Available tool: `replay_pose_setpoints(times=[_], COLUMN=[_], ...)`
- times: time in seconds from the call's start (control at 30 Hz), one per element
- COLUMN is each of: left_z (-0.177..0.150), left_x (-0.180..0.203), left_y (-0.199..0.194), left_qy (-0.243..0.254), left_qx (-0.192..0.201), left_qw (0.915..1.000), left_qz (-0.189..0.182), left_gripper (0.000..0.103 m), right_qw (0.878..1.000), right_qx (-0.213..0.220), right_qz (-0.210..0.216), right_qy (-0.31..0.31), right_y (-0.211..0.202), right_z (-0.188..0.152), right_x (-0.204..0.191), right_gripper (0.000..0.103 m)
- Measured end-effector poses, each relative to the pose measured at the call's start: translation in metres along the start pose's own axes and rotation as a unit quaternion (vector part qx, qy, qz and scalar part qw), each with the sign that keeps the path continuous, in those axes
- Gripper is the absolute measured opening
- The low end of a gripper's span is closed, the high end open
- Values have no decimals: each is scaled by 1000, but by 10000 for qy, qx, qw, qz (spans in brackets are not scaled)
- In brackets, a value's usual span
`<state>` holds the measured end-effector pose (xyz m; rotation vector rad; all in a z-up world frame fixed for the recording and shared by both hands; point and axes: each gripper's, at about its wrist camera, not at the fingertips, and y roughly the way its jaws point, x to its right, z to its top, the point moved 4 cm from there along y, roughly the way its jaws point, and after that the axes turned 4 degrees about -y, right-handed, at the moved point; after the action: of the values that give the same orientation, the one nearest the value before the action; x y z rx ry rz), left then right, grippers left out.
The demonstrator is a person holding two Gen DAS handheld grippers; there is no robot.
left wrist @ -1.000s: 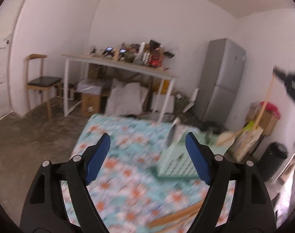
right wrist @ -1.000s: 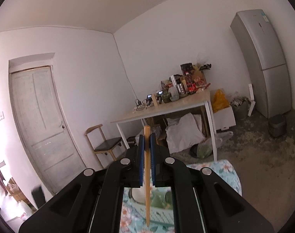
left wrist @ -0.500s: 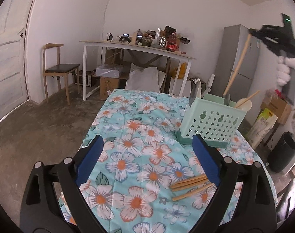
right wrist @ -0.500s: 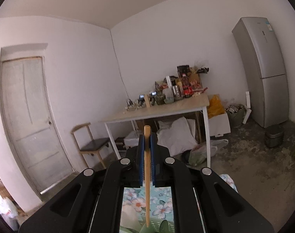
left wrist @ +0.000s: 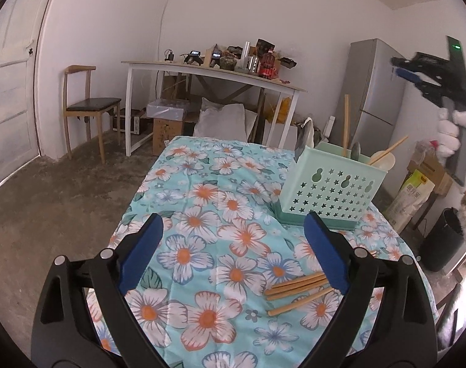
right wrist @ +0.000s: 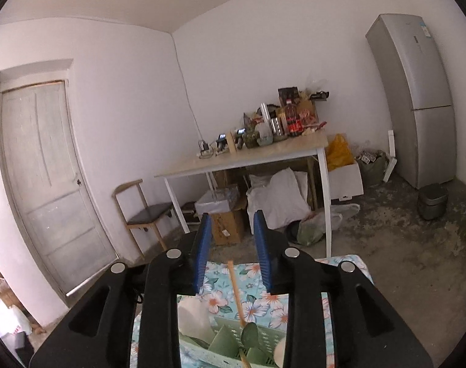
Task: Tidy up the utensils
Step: 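Lower the chopsticks into the mint holder and open both grippers, then grasp one wooden chopstick from the pile with the left gripper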
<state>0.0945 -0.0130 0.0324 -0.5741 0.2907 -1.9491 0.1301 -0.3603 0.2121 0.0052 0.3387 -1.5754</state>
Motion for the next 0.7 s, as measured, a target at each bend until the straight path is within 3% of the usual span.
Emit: replay_pose_setpoints(times=[0.2, 0.4, 0.53, 0.7], left_z=[-3, -9, -15, -35], left_x=[3, 13, 27, 58], left_y=[6, 13, 20, 26], left_qy=[10, 209, 439, 1067], left_qx=[-120, -321, -555, -826], left_qw=[9998, 9988, 9965, 9888], left_qz=[-158, -308, -446, -640], left_gripper=[89, 89, 89, 89], right_qw=[9992, 9921, 9763, 9548], right_qx=[-245, -1089, -1891, -2435], right_qz=[-2, -35, -116, -138], right_qy=[319, 618, 1043, 1698], right_y=[-36, -60, -65, -70], right_z=[-28, -105, -174, -238], right_x=[20, 38, 45, 52], right_gripper=[30, 39, 39, 39])
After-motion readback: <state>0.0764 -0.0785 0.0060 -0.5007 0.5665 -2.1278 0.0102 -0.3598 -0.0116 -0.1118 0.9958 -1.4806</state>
